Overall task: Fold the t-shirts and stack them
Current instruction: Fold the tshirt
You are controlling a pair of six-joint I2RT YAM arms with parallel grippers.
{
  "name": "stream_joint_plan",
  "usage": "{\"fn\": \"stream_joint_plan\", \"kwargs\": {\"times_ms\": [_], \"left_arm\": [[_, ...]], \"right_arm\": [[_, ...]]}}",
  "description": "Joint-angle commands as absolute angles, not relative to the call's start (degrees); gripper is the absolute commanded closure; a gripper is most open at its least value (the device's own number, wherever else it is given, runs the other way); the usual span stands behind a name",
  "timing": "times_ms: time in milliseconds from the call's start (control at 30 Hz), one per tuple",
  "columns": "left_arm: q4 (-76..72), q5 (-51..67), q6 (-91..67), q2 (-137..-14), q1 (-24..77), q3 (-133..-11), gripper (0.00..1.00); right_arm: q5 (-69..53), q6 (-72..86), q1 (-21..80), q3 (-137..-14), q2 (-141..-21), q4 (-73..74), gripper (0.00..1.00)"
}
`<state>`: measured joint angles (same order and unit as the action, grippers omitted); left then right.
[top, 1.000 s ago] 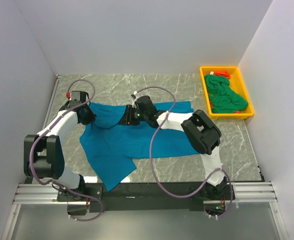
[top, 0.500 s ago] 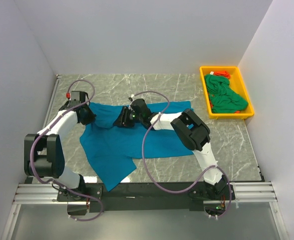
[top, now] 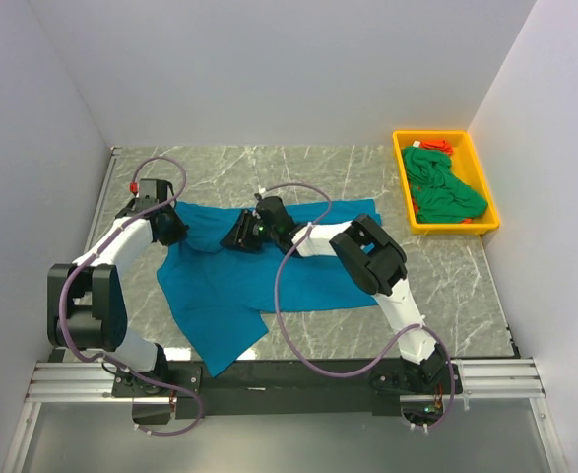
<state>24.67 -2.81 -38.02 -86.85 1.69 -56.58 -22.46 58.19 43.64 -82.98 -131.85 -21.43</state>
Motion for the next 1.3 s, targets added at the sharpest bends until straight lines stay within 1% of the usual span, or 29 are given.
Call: {"fn": "stream_joint_plan", "kwargs": {"times_ms": [0,300,800,1000,1133,1267], "left_arm": [[23.3,-1.9,-36.6,-85.7,1.5,-57.3,0.88],[23.0,-1.1,-36.4,-85.9,1.5,-57.2,0.87],[23.3,-0.5,-36.7,-88.2,1.5,-58.3,0.86],[24.6,-0.4,-38.2,-91.7,1.4,-63.2,0.86],[26.2,-0.5,-38.1,-95.4,1.4,-69.0,0.86],[27.2,-0.9,-38.1,-100.1,1.3,-73.6,0.86]], "right_arm": [[-21.4,59.1,44.0,-86.8,-133.2,-23.6,0.55],[-21.1,57.7,43.9,-89.9,-133.4,-23.1,0.55],[-20.0,53.8,42.0,-98.3,-136.9,-16.0,0.53],[-17.8,49.3,41.4,-99.8,-135.4,-12.6,0.52],[-17.0,46.8,40.8,-101.7,-135.6,-8.8,0.52],[-15.8,41.2,40.8,-100.7,-133.5,-7.0,0.52]]}}
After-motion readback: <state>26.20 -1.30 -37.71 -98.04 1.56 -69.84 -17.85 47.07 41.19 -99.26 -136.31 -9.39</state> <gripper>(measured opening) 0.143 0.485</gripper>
